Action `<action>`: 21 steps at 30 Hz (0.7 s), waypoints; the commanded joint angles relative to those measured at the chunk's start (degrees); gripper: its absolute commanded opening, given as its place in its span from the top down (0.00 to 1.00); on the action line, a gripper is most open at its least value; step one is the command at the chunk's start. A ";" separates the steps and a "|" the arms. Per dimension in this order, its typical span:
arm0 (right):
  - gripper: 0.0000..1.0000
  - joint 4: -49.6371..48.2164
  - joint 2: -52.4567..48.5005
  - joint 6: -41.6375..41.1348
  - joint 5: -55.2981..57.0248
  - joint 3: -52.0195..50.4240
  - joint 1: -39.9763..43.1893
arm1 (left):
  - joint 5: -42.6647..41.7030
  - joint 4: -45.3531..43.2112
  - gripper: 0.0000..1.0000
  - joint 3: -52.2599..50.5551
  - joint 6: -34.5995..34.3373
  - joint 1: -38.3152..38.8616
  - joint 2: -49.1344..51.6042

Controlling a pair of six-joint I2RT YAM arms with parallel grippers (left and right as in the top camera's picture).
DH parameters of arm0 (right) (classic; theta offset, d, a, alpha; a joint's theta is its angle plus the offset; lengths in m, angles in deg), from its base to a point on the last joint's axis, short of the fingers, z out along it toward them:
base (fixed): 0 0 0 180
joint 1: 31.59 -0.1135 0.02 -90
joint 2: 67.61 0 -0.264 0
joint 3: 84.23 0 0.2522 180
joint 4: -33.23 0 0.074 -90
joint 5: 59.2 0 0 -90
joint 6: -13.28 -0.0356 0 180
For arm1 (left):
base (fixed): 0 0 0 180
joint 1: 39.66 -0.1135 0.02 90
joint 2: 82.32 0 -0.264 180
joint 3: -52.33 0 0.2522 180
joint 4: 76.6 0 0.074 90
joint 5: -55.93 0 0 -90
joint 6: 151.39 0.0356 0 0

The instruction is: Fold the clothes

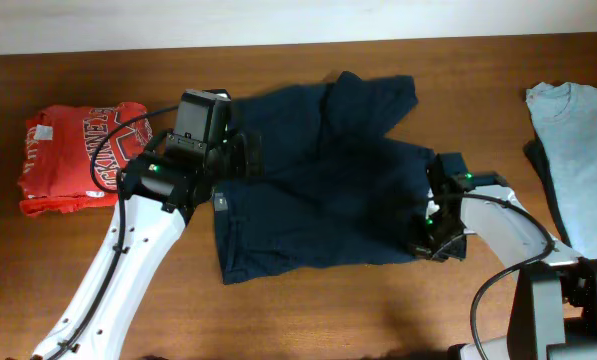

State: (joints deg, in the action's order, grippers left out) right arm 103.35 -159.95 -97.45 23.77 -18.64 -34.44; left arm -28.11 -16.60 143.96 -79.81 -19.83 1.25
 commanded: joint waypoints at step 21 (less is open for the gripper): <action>0.85 -6.95 -0.44 -1.79 0.15 2.78 -0.52 | -0.17 1.11 0.01 0.22 0.26 -0.20 -0.98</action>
State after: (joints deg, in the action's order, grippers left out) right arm 96.25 -159.95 -99.88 24.27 -16.30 -34.44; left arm -28.11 -15.50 143.96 -79.81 -19.83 1.25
